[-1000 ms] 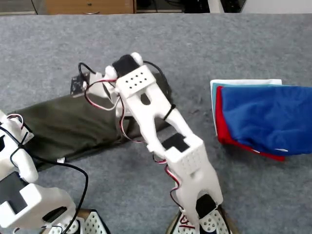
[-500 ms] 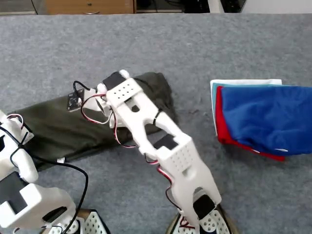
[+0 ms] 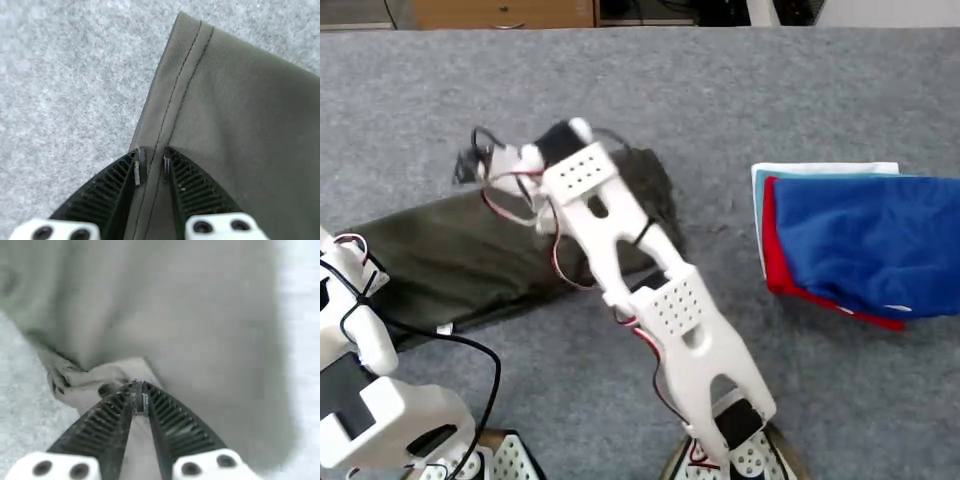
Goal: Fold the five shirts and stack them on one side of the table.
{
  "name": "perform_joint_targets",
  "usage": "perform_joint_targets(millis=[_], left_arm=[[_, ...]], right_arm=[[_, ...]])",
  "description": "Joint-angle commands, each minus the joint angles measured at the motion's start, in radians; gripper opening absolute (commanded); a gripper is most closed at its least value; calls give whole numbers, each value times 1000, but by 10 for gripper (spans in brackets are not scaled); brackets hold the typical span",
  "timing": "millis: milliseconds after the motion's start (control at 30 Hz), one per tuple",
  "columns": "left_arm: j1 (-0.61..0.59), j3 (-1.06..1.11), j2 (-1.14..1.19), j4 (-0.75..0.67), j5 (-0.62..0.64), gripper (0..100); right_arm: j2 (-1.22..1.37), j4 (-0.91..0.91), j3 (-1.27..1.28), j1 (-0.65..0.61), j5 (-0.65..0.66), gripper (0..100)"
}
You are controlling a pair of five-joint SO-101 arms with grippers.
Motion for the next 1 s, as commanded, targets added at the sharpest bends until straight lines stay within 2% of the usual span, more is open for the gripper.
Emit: perform_joint_targets(millis=[0, 100, 267, 367, 633, 800, 967], left_arm=[[0, -74, -10, 55, -2, 85], [-6, -141, -12, 169, -3, 86], [-8, -462, -19, 606, -95, 135], [-38, -643, 25, 744, -146, 147], [-114, -815, 332, 756, -365, 150], [-110, -835, 406, 681, -382, 150], [-71, -724, 463, 589, -385, 151]], right_arm=[[-156, 28, -104, 58, -35, 4], [-283, 28, 18, 101, -37, 4], [-498, 28, 360, 154, -40, 4], [-618, 26, 522, 168, -40, 3], [-812, 21, 736, 165, -41, 3], [-839, 21, 765, 162, -81, 3], [-842, 23, 765, 153, -103, 3]])
